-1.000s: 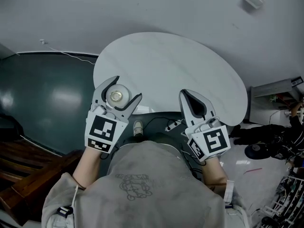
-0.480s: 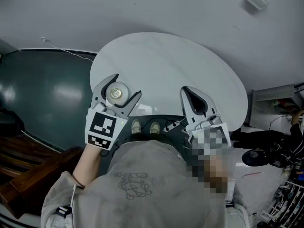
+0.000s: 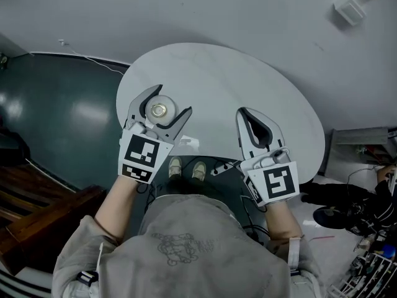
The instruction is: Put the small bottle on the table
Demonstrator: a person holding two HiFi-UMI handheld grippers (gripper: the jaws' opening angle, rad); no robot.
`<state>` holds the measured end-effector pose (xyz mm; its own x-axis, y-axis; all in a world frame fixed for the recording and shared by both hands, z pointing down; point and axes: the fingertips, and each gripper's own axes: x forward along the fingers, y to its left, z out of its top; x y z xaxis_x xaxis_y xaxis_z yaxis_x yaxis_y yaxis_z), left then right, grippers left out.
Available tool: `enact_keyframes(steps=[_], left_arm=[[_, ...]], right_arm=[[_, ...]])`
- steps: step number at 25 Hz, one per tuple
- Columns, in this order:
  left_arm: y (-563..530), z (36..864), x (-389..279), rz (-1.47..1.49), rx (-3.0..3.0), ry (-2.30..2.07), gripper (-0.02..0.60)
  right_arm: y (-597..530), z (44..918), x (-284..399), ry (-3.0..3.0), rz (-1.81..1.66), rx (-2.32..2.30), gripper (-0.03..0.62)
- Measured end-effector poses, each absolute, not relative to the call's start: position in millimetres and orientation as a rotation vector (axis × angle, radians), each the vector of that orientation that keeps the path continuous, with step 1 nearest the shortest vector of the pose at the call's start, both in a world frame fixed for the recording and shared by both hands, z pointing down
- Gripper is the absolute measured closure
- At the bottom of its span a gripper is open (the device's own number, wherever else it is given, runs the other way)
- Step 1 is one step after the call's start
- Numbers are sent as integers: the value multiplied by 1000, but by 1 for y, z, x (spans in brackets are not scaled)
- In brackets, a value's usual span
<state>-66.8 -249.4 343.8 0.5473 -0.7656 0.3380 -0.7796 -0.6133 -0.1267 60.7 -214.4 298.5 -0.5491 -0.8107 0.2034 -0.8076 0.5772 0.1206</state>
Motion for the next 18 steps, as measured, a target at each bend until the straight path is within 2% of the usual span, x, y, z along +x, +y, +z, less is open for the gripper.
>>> enact_keyframes(steps=[5,11,18], left_arm=[[-282,353,-55,592,2766,-1418,235],[-315,372,-48,520,2800,-1386,235],[-356,402,-40,545,2844,-1353,235]], right_arm=[[-239,299,60,-2633,38,1348,563],[-261,296,42,-2614,-103,1326,563],[-293,322,29,-2619,-36,1323,563]])
